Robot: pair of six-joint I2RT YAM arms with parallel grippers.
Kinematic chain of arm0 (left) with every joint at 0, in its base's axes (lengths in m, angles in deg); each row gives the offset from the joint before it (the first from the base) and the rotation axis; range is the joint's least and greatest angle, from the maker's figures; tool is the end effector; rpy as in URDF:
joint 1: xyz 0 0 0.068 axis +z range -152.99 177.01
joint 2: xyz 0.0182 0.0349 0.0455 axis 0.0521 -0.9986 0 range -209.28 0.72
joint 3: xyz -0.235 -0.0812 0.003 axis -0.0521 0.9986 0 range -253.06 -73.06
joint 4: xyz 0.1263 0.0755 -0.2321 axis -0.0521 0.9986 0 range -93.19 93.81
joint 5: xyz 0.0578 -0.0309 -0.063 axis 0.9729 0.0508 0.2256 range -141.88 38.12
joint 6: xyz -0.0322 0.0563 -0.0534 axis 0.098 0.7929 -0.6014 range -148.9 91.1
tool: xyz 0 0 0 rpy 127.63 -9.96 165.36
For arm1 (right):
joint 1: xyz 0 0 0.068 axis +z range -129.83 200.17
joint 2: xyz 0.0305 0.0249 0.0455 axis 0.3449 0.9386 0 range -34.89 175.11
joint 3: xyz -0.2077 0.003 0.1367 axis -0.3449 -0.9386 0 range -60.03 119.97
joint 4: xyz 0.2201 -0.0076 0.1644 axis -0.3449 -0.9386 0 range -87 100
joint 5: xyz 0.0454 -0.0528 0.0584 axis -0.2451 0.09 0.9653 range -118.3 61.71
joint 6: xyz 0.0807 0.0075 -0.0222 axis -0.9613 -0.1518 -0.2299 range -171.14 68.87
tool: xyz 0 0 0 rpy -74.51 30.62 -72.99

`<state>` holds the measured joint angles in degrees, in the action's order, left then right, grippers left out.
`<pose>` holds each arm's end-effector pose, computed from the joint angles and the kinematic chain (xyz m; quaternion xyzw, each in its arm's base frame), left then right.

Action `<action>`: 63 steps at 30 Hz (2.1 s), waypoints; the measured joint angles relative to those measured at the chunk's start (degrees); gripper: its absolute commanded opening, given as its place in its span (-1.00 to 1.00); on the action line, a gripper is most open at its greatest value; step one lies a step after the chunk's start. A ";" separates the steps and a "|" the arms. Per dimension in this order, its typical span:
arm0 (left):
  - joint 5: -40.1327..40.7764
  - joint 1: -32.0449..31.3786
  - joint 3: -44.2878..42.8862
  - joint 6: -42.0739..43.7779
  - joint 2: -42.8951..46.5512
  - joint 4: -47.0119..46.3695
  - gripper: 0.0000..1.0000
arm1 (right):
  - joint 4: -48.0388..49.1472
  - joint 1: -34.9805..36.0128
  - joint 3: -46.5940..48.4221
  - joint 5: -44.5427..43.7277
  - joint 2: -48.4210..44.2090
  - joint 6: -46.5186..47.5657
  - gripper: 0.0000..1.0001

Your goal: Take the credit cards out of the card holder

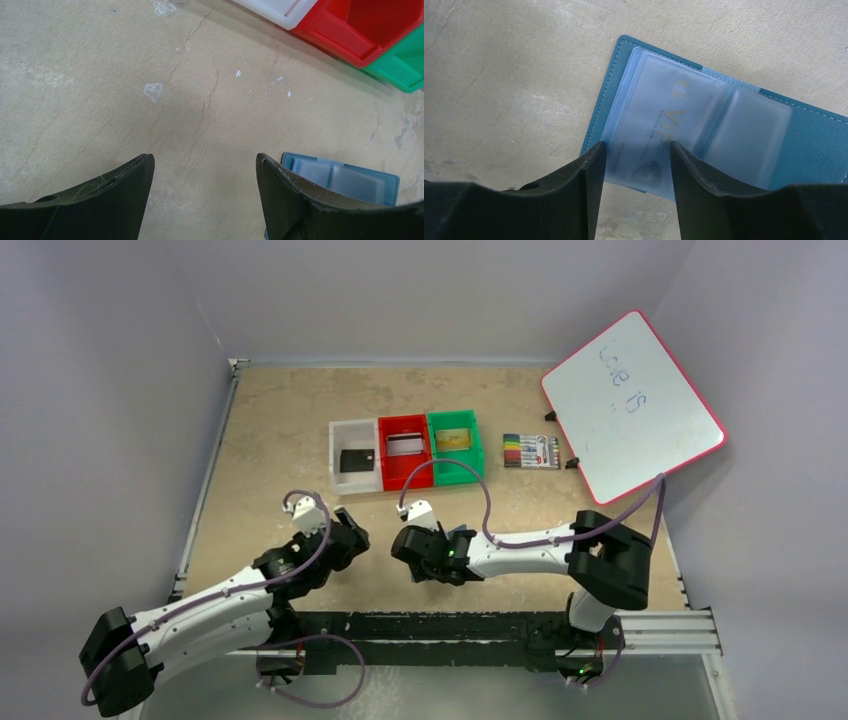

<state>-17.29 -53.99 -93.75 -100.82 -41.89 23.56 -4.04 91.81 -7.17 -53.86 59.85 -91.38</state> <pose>0.1557 -0.1259 0.1331 -0.2654 0.8595 -0.1631 0.4053 0.1410 0.3235 0.1069 -0.1898 0.9152 0.1183 0.3352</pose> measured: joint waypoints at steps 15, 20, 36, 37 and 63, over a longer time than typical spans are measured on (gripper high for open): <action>-2.93 0.00 0.00 0.11 -0.72 -1.05 0.46 | 4.85 0.35 -1.38 -1.88 -0.31 -1.55 -0.97; -3.04 0.00 0.00 0.11 -1.46 -1.18 0.45 | 5.92 0.31 -2.93 -1.86 -1.53 -2.47 -1.00; -4.66 0.00 -0.31 1.25 -5.53 -3.54 0.42 | 9.07 -0.33 -7.82 -1.88 -13.40 -3.98 -0.95; -4.83 0.00 -0.52 1.51 -6.01 -3.65 0.42 | 9.66 -0.50 -8.35 -1.86 -14.10 -4.17 -0.73; -8.04 0.00 -2.34 3.82 -10.75 -9.09 0.37 | 4.11 -1.90 -4.28 -3.85 -2.60 -1.05 -0.01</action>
<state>-25.34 -53.99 -96.08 -96.99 -52.65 14.46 0.07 89.91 -11.45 -57.70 57.24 -92.43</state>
